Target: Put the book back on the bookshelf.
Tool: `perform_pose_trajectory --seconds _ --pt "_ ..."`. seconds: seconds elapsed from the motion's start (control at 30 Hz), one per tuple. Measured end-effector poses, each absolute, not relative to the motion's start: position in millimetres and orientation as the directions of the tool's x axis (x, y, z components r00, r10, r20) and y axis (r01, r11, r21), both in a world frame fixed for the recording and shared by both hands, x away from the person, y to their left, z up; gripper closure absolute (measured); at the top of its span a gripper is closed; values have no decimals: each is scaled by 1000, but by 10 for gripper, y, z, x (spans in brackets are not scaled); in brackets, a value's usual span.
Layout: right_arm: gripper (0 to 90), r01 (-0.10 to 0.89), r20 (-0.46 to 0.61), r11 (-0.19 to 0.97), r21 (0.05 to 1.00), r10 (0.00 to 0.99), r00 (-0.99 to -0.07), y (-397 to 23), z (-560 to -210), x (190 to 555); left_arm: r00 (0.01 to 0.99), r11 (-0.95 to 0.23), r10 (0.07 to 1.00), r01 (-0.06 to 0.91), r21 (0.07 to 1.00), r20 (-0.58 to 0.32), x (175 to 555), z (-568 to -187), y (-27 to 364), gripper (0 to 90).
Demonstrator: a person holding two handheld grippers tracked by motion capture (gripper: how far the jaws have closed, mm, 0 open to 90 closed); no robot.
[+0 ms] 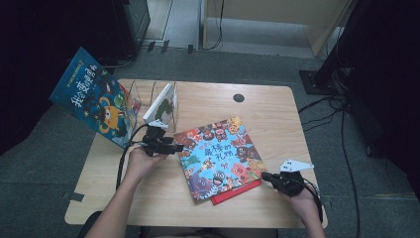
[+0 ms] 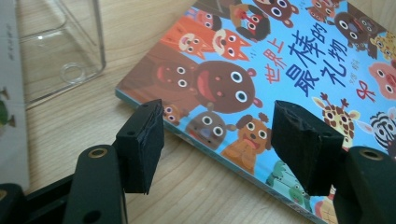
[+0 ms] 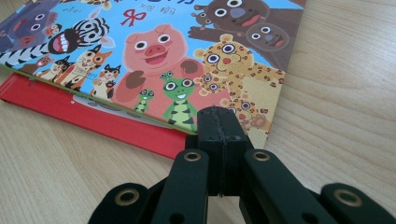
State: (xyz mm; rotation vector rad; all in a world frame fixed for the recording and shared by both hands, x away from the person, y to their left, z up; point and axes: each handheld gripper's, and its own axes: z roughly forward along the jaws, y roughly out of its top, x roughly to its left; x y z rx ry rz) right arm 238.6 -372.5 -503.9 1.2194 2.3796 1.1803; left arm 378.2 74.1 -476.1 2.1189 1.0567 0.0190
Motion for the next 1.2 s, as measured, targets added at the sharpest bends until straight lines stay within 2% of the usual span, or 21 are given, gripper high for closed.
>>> perform_pose_trajectory --seconds 0.87,1.03,1.2 --pt "900 602 148 271 751 820 -553 -3774 -5104 2670 601 -332 736 722 607 -312 3892 -4847 901 344" --pt "900 621 201 222 752 819 -537 -3805 -5125 2718 597 -322 738 723 611 -316 3909 -4864 898 345" --pt "900 621 202 219 753 821 -534 -3808 -5127 2746 592 -323 746 722 612 -305 3928 -4888 877 343"
